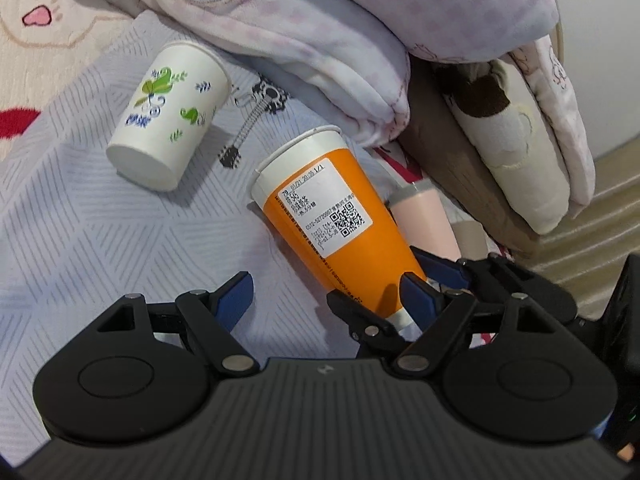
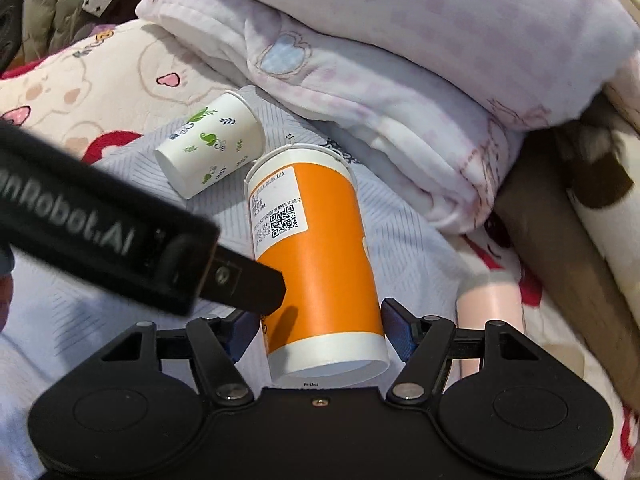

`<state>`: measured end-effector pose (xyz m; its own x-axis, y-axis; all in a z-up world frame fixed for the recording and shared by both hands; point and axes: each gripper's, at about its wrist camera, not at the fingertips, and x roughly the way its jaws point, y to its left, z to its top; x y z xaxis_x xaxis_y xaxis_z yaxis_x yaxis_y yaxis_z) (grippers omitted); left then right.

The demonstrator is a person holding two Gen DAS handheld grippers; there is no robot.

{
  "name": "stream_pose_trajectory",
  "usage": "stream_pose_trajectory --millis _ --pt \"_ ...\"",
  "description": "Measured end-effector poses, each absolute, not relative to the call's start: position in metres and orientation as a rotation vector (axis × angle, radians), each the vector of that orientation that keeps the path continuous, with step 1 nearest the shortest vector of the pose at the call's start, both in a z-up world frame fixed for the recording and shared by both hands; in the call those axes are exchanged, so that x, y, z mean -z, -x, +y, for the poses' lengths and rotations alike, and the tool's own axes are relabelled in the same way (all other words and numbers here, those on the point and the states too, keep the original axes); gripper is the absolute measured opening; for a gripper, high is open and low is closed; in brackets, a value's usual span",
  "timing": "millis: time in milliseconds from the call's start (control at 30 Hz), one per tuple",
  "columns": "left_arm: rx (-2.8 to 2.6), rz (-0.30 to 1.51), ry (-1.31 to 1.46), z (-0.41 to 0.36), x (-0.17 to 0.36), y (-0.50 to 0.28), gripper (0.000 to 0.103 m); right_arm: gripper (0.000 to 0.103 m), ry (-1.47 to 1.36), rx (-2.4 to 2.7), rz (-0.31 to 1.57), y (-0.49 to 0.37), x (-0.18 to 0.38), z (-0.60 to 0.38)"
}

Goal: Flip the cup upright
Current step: 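Close the right gripper around the orange cup's base, then rotate the right gripper to tilt the orange cup upright, rim up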

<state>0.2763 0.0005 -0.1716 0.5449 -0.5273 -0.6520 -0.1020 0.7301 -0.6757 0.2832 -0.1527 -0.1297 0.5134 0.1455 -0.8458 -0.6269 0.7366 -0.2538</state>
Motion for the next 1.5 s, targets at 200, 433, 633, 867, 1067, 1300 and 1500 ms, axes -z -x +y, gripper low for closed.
stream_pose_trajectory --millis 200,433,633,867,1067,1300,1500 --pt "0.314 1.012 0.725 -0.004 0.168 -0.262 0.08 0.071 0.529 -0.448 0.929 -0.256 0.124 -0.164" --pt "0.364 1.073 0.742 -0.018 0.174 -0.249 0.08 0.071 0.396 -0.372 0.977 -0.229 0.121 -0.177" --pt "0.408 1.105 0.755 -0.032 0.182 -0.238 0.08 0.071 0.238 -0.305 1.092 -0.209 0.122 -0.193" --pt "0.423 1.143 0.727 -0.04 0.19 -0.238 0.078 0.071 0.022 -0.31 1.204 -0.194 0.131 -0.197" --pt "0.426 1.168 0.66 -0.042 0.196 -0.243 0.067 0.071 0.013 -0.339 1.246 -0.2 0.135 -0.199" --pt "0.441 1.153 0.668 -0.041 0.198 -0.242 0.066 0.074 0.12 -0.401 1.211 -0.204 0.119 -0.192" --pt "0.459 1.132 0.625 -0.045 0.193 -0.246 0.065 0.071 0.199 -0.508 1.213 -0.222 0.127 -0.193"
